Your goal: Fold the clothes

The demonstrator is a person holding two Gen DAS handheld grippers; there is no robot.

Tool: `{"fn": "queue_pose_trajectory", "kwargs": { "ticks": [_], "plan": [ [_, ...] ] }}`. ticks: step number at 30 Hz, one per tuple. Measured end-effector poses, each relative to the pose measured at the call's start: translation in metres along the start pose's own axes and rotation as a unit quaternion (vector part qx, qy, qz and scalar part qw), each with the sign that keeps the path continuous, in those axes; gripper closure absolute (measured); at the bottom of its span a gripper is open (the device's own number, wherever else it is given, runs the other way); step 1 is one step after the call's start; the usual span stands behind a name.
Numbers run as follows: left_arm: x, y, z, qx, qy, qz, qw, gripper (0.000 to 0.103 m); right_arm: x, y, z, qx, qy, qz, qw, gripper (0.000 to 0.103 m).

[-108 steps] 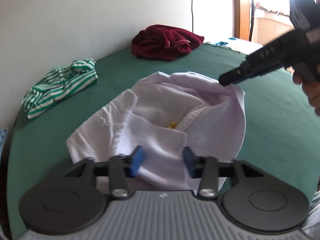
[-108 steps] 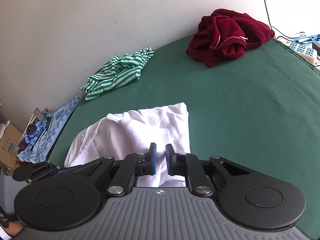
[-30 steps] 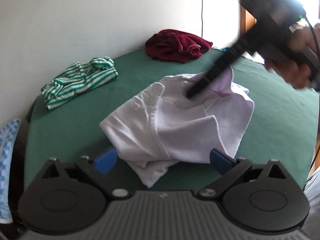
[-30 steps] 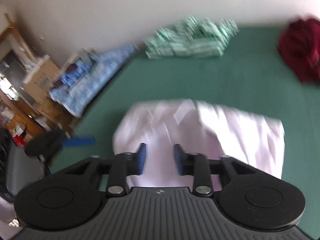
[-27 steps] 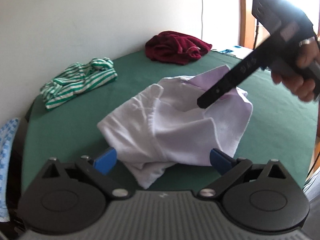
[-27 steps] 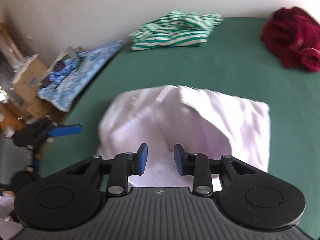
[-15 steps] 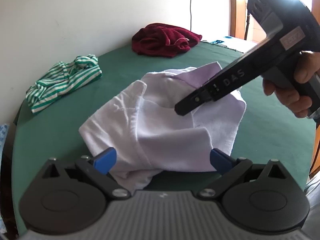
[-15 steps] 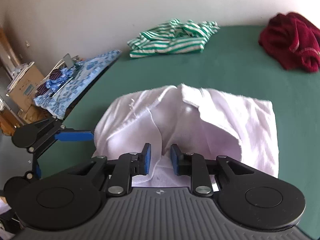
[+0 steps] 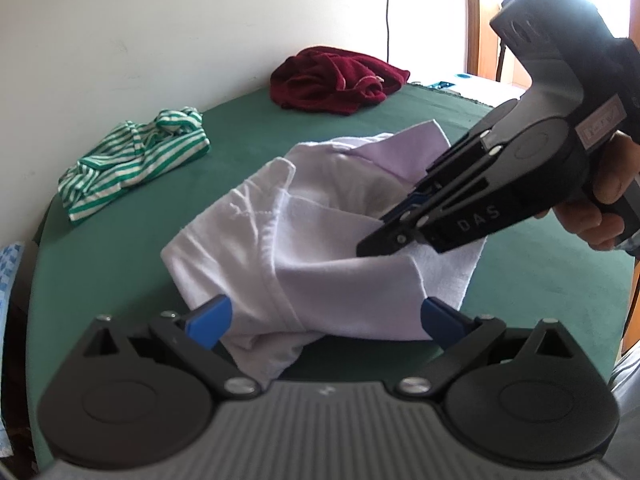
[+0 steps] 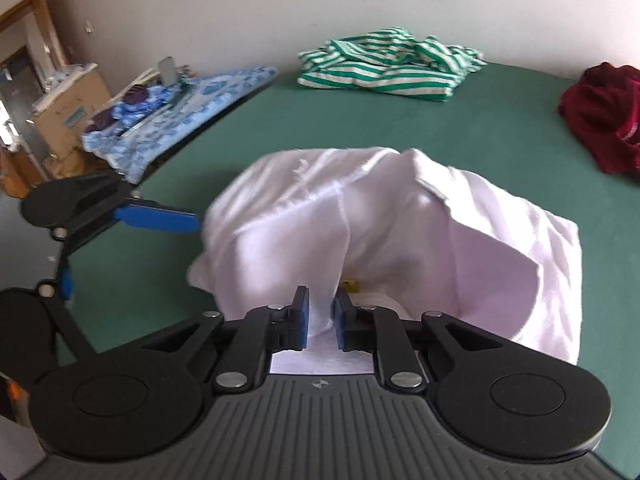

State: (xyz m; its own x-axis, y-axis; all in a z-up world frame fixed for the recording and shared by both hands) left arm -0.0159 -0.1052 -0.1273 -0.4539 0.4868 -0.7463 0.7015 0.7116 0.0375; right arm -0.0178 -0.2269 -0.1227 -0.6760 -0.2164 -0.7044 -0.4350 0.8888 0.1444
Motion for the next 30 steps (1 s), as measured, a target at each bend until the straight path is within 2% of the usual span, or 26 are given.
{"fn": "queue_pose_trajectory", "kwargs": {
  "ticks": [1,5,8,11,13,16,21,23,24,26,28,30],
  "plan": [
    [0.000,0.000,0.000,0.000,0.000,0.002,1.0000,0.002,-0.001,-0.002,-0.001,-0.001,-0.003,0.007,1.000,0.102],
    [-0.004,0.001,-0.001,-0.002,-0.006,0.010,0.9999,0.002,-0.019,-0.006,-0.018,-0.032,-0.048,0.034,0.998,0.102],
    [-0.008,0.006,-0.004,-0.005,-0.012,0.011,0.9999,0.002,-0.053,-0.007,-0.031,-0.068,-0.084,0.023,0.994,0.102],
    [-0.010,0.011,-0.007,-0.010,-0.017,0.007,0.9998,0.001,-0.086,-0.009,-0.024,-0.096,-0.099,0.007,0.990,0.102],
    [-0.012,0.014,-0.008,-0.010,-0.018,0.001,0.9998,0.001,-0.100,-0.007,-0.010,-0.110,-0.094,-0.016,0.989,0.102],
    [-0.011,0.014,-0.008,-0.016,-0.014,0.002,0.9998,0.001,-0.108,-0.004,0.028,-0.131,-0.060,-0.050,0.988,0.102],
    [-0.015,0.008,-0.011,-0.007,-0.021,0.000,0.9998,0.001,-0.098,-0.002,0.087,-0.141,-0.011,-0.071,0.987,0.101],
    [-0.019,0.001,-0.011,0.001,-0.026,0.009,0.9996,0.001,-0.094,-0.004,0.097,-0.139,-0.002,-0.060,0.988,0.101],
    [-0.022,-0.002,-0.009,0.006,-0.027,0.017,0.9995,0.001,-0.095,-0.008,0.094,-0.141,0.001,-0.043,0.989,0.100],
    [-0.028,-0.008,-0.005,0.016,-0.031,0.033,0.9989,0.001,-0.102,-0.020,0.076,-0.146,-0.004,0.001,0.989,0.087],
    [-0.034,-0.012,0.006,0.027,-0.031,0.041,0.9983,0.001,-0.109,-0.036,0.038,-0.146,-0.050,0.025,0.988,0.083],
    [-0.035,-0.010,0.025,0.037,-0.009,0.034,0.9987,0.001,-0.107,-0.058,-0.007,-0.119,-0.096,0.035,0.988,0.077]
  ]
}}
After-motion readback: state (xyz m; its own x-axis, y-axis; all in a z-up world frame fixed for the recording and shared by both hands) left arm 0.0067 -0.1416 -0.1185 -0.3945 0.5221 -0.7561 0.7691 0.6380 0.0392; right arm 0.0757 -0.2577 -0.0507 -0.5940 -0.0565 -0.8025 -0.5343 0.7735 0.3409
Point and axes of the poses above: each gripper's, at about its wrist camera, not at the fingertips, and z roughly the way its jaws point, y to its left, x to its underside, the point moved 6 cm from there along z, roughly the way its jaws point, and after that the axes turned 6 degrees about -z, right-handed, at the moved point
